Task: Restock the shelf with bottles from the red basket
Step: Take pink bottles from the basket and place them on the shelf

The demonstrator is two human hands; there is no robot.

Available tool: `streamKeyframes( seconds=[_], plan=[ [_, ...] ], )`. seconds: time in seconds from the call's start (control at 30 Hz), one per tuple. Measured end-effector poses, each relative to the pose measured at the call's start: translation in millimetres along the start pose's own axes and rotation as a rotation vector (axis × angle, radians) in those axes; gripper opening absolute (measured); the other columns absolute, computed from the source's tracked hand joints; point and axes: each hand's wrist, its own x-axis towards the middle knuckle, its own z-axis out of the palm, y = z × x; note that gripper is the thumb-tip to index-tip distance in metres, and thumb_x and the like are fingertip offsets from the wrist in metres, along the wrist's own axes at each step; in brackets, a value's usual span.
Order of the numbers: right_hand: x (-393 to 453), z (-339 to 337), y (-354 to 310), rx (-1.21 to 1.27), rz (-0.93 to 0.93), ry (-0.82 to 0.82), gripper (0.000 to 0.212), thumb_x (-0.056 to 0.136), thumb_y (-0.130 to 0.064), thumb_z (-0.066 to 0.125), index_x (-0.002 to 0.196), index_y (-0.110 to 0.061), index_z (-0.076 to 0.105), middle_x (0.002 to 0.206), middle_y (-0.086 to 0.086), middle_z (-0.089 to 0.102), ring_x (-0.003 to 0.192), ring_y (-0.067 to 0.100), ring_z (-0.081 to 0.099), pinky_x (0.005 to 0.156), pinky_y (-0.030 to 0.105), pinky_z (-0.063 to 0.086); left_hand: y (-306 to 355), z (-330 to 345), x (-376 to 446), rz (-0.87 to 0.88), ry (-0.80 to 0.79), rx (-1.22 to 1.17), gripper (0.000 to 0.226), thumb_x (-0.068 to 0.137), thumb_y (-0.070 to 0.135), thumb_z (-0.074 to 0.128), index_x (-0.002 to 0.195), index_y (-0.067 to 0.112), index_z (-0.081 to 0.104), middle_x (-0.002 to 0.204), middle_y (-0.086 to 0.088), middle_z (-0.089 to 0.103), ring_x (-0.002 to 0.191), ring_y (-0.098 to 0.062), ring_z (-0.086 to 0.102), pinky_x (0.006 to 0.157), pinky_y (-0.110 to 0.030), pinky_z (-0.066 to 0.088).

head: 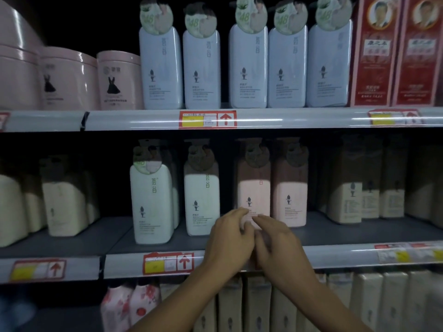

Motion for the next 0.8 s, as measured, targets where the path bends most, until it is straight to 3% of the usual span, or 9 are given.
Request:
streamKeyframes(
  seconds=[0.07,0.17,0.3,0.37,0.47,0.57,0.67,0.8],
  plan=[
    [-4.5,-2.7,-11.4,0.025,0.009,0.013,0.037,0.099,-0.02,0.059,0.136,-0.021,0.065,0.133,-0.005,0.067,0.126,0.013,0.057,0.108,0.03,0.046,4.9,-9.1,-7.3,0.006,0.005,-0.042,0.035,0.099,0.022,0.055,0.132,0.022,0.066,0.132,0.007,0.067,0.108,0.004,0.055,0.091,-0.002,0.038],
    [-23.7,-9.0,-32.4,0.11,0.055,0.07,0.035,0.099,-0.021,0.06,0.134,-0.021,0.065,0.129,-0.003,0.067,0.121,0.014,0.057,0.102,0.031,0.047,8.3,-25.3,-29.3,-0.025,0.026,-0.153,0.035,0.097,0.025,0.057,0.132,0.024,0.065,0.125,0.008,0.069,0.11,-0.001,0.062,0.097,-0.018,0.051],
    [-74.8,-12.7,-54.1,0.176,0.068,0.073,0.033,0.101,-0.027,0.058,0.133,-0.024,0.064,0.122,-0.011,0.064,0.115,0.006,0.056,0.097,0.026,0.044,2.8,-44.7,-85.2,-0.133,0.0,-0.306,0.032,0.095,0.021,0.067,0.126,0.028,0.064,0.114,0.02,0.066,0.101,0.005,0.063,0.077,-0.001,0.045],
    [-117.6,-4.4,-60.3,0.205,0.094,-0.029,0.034,0.102,-0.028,0.057,0.134,-0.022,0.064,0.122,-0.012,0.063,0.116,0.005,0.055,0.098,0.024,0.043,-11.5,-48.1,-133.6,-0.189,-0.053,-0.353,0.032,0.095,0.019,0.069,0.122,0.032,0.062,0.118,0.017,0.067,0.102,0.003,0.064,0.077,-0.005,0.048],
    [-192.8,18.7,-64.0,0.22,0.163,-0.249,0.034,0.102,-0.027,0.06,0.134,-0.017,0.065,0.128,0.001,0.067,0.118,0.018,0.06,0.098,0.032,0.046,-47.5,-46.4,-216.1,-0.31,-0.201,-0.292,0.033,0.094,0.02,0.069,0.125,0.029,0.061,0.122,0.012,0.067,0.1,0.002,0.066,0.083,-0.017,0.056],
    [-258.5,47.8,-58.8,0.179,0.193,-0.451,0.036,0.094,-0.021,0.064,0.127,-0.008,0.068,0.117,0.012,0.072,0.108,0.031,0.066,0.089,0.029,0.044,-81.6,-41.2,-285.9,-0.433,-0.332,-0.236,0.038,0.09,0.021,0.073,0.126,0.025,0.064,0.12,0.008,0.07,0.1,-0.006,0.07,0.087,-0.03,0.059],
    [-303.1,70.4,-45.1,0.131,0.222,-0.666,0.047,0.086,-0.026,0.057,0.129,-0.008,0.067,0.118,0.017,0.072,0.109,0.036,0.068,0.092,0.036,0.049,-107.5,-34.1,-332.0,-0.494,-0.471,-0.175,0.043,0.089,0.019,0.075,0.129,0.028,0.062,0.122,0.011,0.069,0.103,-0.005,0.068,0.087,-0.023,0.053],
    [-340.4,94.6,-25.9,0.073,0.262,-0.963,0.048,0.091,-0.022,0.063,0.139,-0.016,0.059,0.134,0.012,0.066,0.123,0.031,0.061,0.1,0.033,0.045,-133.2,-15.7,-367.0,-0.626,-0.615,-0.123,0.045,0.089,0.018,0.075,0.13,0.025,0.06,0.121,0.008,0.067,0.103,-0.011,0.065,0.077,-0.014,0.045]
  ],
)
